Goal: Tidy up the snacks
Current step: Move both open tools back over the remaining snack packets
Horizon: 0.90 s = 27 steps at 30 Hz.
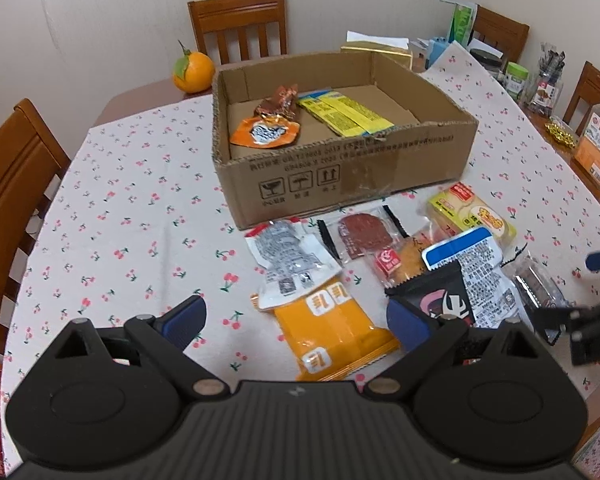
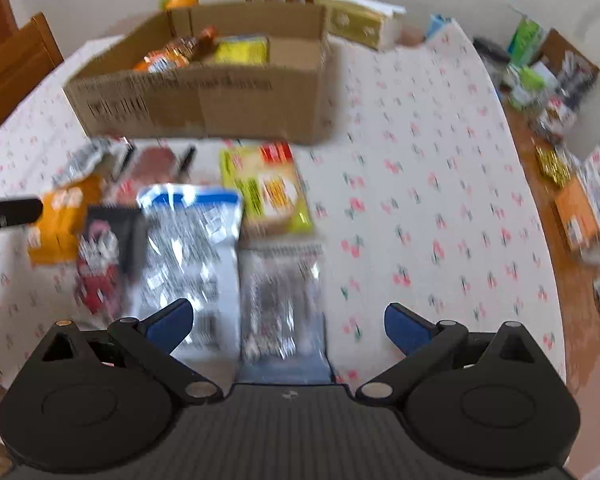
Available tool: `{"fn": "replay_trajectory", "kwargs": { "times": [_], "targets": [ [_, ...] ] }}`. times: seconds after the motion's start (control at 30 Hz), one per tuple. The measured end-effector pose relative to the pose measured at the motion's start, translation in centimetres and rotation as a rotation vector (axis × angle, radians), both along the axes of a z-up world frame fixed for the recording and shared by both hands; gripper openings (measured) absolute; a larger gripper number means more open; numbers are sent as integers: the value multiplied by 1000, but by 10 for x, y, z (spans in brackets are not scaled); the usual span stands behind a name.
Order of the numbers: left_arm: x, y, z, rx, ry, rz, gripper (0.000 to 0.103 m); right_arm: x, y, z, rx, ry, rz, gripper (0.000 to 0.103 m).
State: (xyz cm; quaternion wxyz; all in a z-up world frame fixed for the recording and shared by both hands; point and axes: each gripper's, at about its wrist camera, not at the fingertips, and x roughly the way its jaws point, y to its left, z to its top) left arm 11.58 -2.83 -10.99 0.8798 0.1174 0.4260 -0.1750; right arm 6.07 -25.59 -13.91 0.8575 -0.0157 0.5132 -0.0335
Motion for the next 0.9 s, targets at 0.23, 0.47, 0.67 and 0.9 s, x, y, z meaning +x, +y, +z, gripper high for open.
{"fn": "replay_trajectory", "kwargs": {
  "times": [0.23,0.47,0.67,0.9],
  "targets": [
    [6,-9,-9,-7,28,24,97,-17,-13,-24,-3,52,-29,103],
    [18,-18,-29,-14,61,92,97,-21,-23,-31,23,34,2,103],
    [25,-11,-42,-14,93,147,97,-21,-23,-30,23,23,34,103],
    [21,0,-49,18,102,123,97,-13,-32,-29,10,33,26,103]
  ]
}}
